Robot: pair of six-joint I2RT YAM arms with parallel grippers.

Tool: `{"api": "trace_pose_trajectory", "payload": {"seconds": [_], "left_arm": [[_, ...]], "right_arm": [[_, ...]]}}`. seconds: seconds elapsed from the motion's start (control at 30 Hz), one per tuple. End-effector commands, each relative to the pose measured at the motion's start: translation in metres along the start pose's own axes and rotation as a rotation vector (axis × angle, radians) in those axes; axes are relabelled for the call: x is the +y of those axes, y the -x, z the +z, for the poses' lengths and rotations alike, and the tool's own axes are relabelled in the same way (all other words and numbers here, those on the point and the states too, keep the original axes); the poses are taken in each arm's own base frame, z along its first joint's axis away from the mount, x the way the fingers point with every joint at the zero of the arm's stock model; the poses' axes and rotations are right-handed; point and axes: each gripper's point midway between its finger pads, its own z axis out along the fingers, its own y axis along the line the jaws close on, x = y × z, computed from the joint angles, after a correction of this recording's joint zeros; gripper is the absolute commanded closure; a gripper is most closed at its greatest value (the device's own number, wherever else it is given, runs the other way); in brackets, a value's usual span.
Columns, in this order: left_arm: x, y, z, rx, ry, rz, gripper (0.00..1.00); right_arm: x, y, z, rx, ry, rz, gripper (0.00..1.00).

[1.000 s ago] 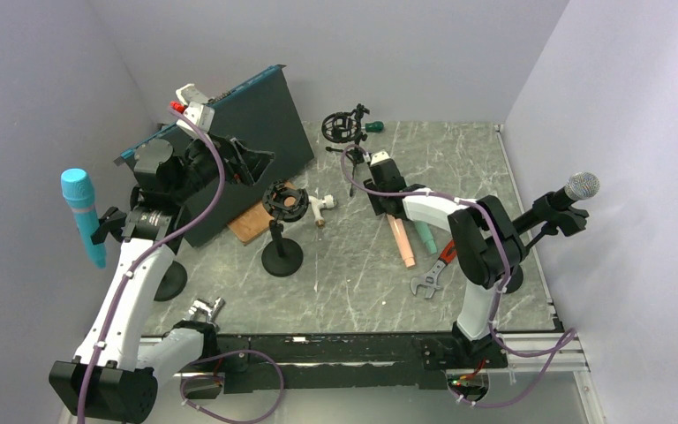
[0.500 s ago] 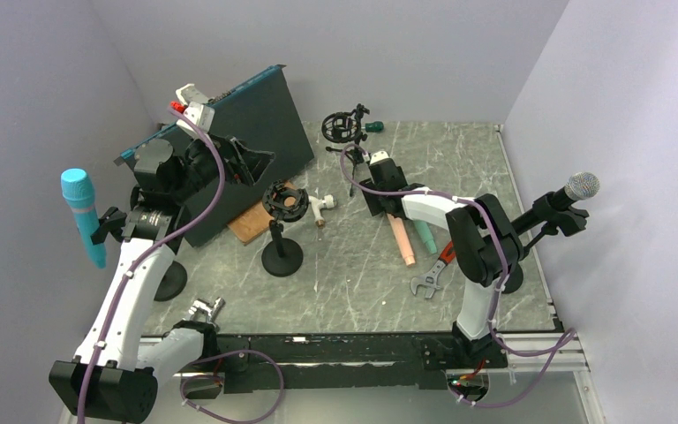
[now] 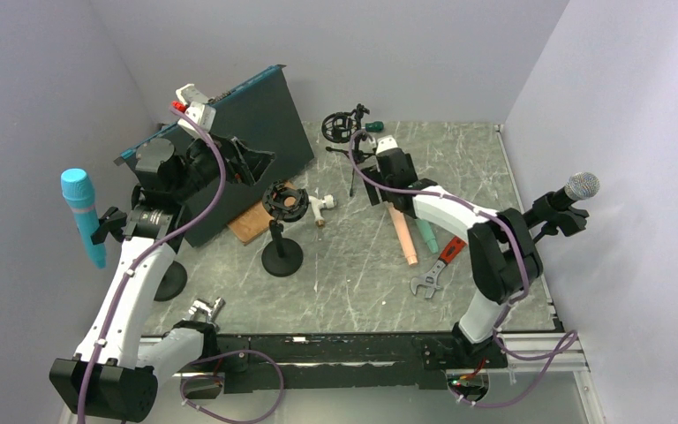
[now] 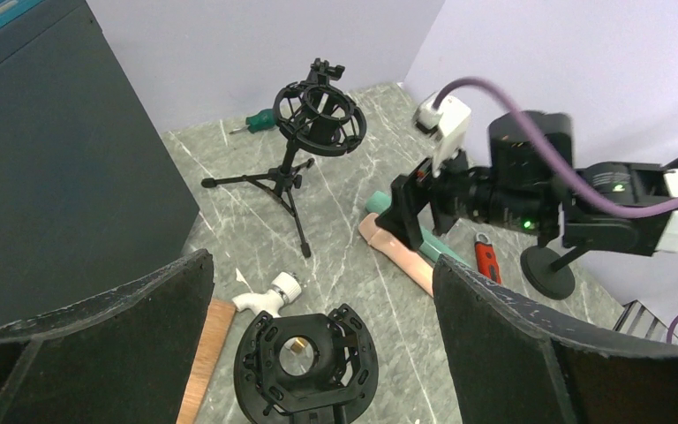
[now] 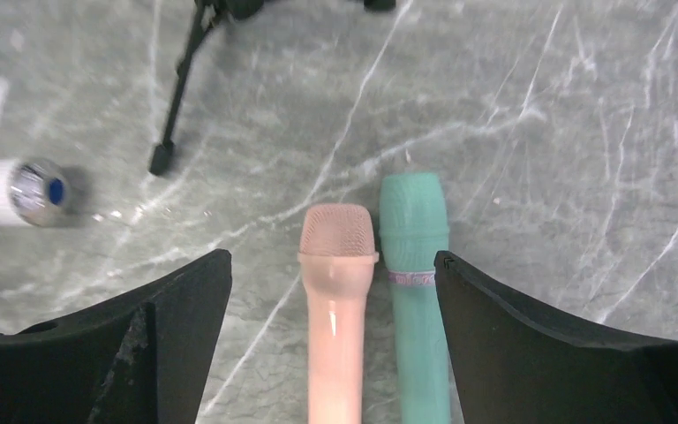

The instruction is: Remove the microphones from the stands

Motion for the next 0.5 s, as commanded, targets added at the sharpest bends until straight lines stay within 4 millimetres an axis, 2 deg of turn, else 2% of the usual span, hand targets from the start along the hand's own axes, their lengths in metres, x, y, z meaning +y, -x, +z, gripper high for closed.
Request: {"api": "trace_pose_trajectory", "payload": {"seconds": [0.0,0.17,0.23,0.37,0.47], "left_arm": [[-0.008,0.012,0.0,-0.038,-0.028,0.019,0.04],[-0.009,0.013,-0.001,-0.041,-0.028,0.021,0.03],[-0.008,0.012,-0.001,-0.041,-0.026,0.023,0.03],[-0.008,0.012,-0.001,-0.038,-0.025,0.023,0.03],[-0.009,0.012,-0.001,-0.038,-0.031,0.023,0.03]], "right_arm": [[-0.008,0.06,-0.029,-0.135,0.044,0.138,0.13],[0.009,0.096,-0.038,-0.152,0.303,0.314,0.11],[0.007,0.107,-0.033,-0.124,0.379,0.408,0.12],[0.001,0.133,-0.025,-0.08,0.546,0.629,0.25],[0.005,0.148,-0.021,-0.06,0.701,0.74,0.25]]}}
